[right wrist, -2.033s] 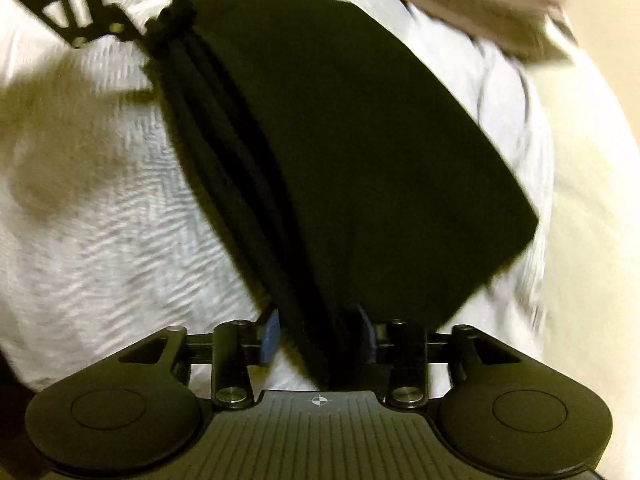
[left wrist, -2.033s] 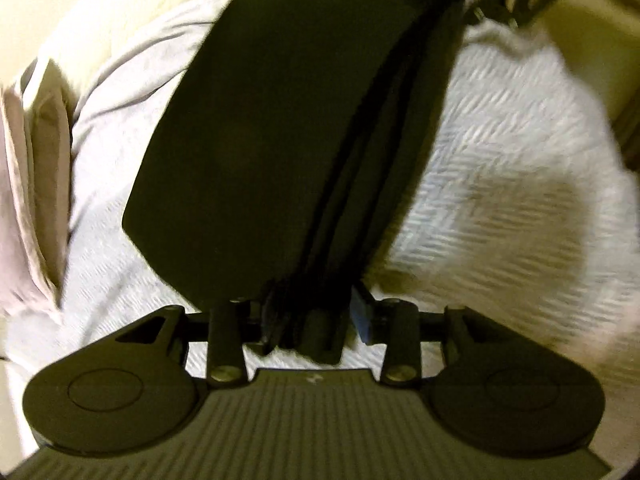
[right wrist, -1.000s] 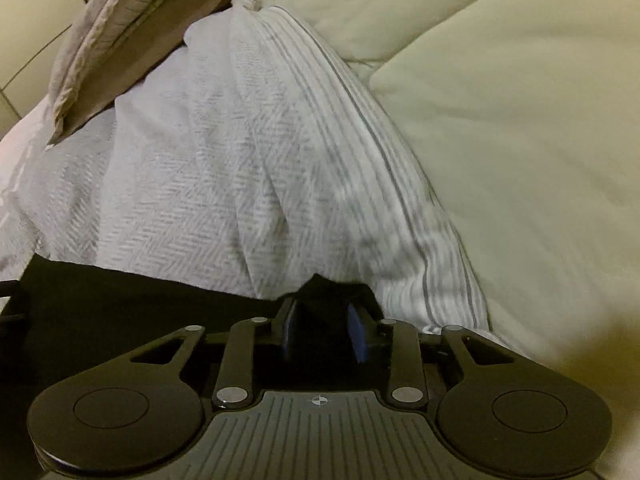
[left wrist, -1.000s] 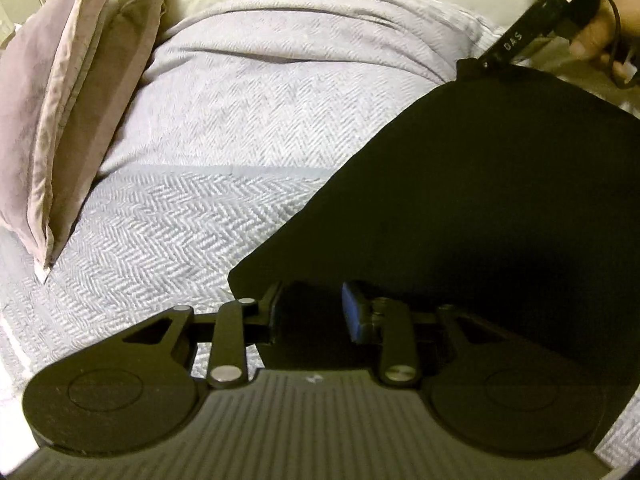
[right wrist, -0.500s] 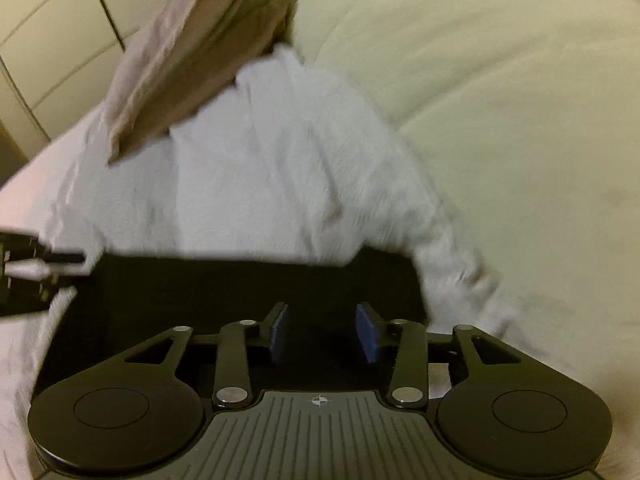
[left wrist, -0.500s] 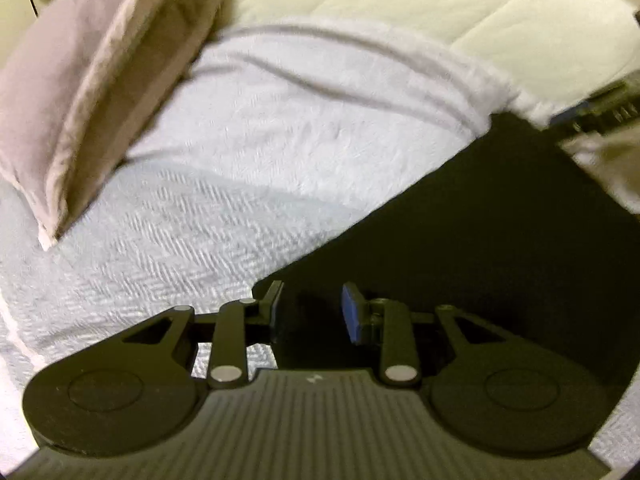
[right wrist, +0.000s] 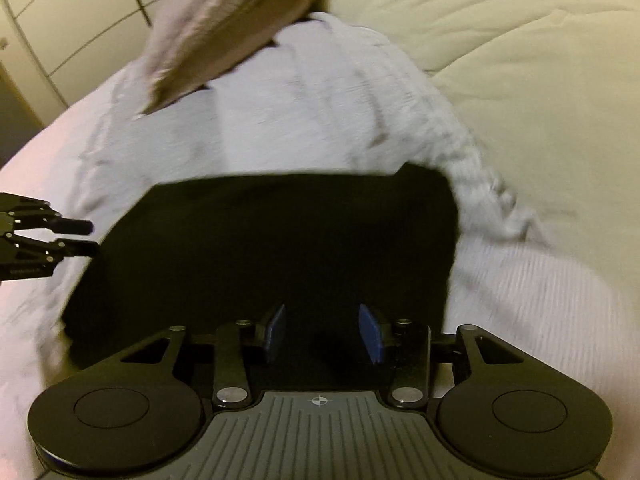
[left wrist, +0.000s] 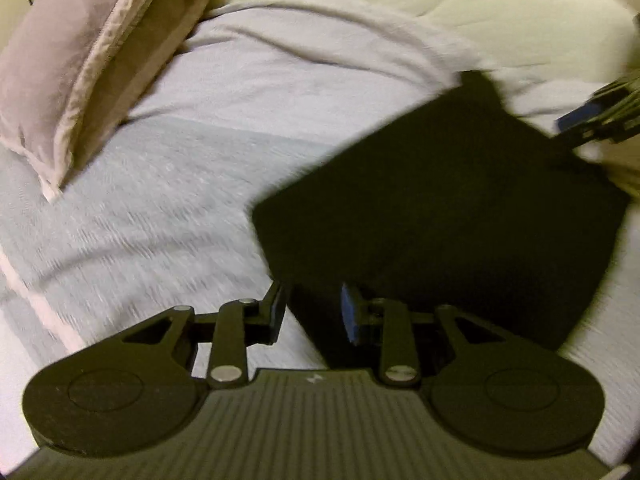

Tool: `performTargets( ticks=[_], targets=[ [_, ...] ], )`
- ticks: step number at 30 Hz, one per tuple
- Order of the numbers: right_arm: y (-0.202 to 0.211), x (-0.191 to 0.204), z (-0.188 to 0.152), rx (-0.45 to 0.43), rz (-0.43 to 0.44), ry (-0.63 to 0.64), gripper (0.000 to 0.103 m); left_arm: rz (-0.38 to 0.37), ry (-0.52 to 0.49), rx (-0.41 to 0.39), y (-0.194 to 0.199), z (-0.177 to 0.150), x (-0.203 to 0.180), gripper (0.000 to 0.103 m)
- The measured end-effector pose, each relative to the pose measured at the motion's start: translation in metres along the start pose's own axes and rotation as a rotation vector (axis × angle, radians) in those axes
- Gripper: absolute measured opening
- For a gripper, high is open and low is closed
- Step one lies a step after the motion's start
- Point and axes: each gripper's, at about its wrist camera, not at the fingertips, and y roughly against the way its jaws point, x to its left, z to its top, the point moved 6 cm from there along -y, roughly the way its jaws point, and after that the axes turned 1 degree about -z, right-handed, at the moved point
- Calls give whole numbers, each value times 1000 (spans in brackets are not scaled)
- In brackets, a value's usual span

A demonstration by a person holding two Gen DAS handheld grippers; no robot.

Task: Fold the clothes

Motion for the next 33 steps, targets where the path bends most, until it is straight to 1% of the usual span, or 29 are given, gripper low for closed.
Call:
performTargets(
  ticks=[1, 2, 4, 7, 8, 10, 12, 14, 16, 19, 21, 22, 24, 27, 29, 32, 33],
  targets=[
    [6, 9, -13, 1, 7, 3, 45, -17, -3, 16, 3, -11, -8, 26],
    [1, 12, -29, 32, -1, 2, 45, -32, -11, 42, 1, -22, -16, 26],
    [-7, 17, -60, 94, -16, 1, 45, -35, -29, 82, -11, -38, -28, 26],
    [-20, 13, -89, 82, -35, 31, 45, -32, -36, 111, -26, -49, -38, 25],
    [-21, 14, -88, 86, -38, 47, 45, -27, -47, 110, -23, -48, -39, 25],
    [-16, 15, -82, 118, -45, 15, 45, -18, -68, 107, -15, -44, -39, 25],
    [0, 9, -73, 95, -65, -45, 45, -12, -82, 98, -5, -40, -40, 25],
    [14, -1, -69, 43, -102, -83, 45, -14, -77, 88, 4, -38, -41, 25],
    [14, -14, -75, 53, -150, -126, 45, -21, -70, 102, 2, -41, -44, 25],
    [20, -32, -76, 34, -214, -163, 45, -17, -90, 116, -3, -43, -50, 25],
    [42, -38, -58, -91, -277, -98, 45, -21, -82, 113, -5, -42, -51, 25],
    [49, -45, -50, -137, -312, -87, 45, -22, -81, 114, -6, -41, -51, 25],
    [55, -72, -36, -189, -393, -117, 45, -22, -77, 114, -9, -40, -51, 25],
    [30, -131, -38, -74, -446, -301, 45, -23, -90, 117, -12, -37, -54, 25],
    [-7, -164, -60, 93, -387, -430, 45, -23, -99, 117, -15, -34, -54, 25],
    [-33, -180, -65, 93, -388, -388, 44, -23, -98, 121, -18, -31, -55, 25],
    [-38, -180, -62, 97, -392, -372, 45, -22, -98, 121, -17, -31, -56, 25]
  ],
)
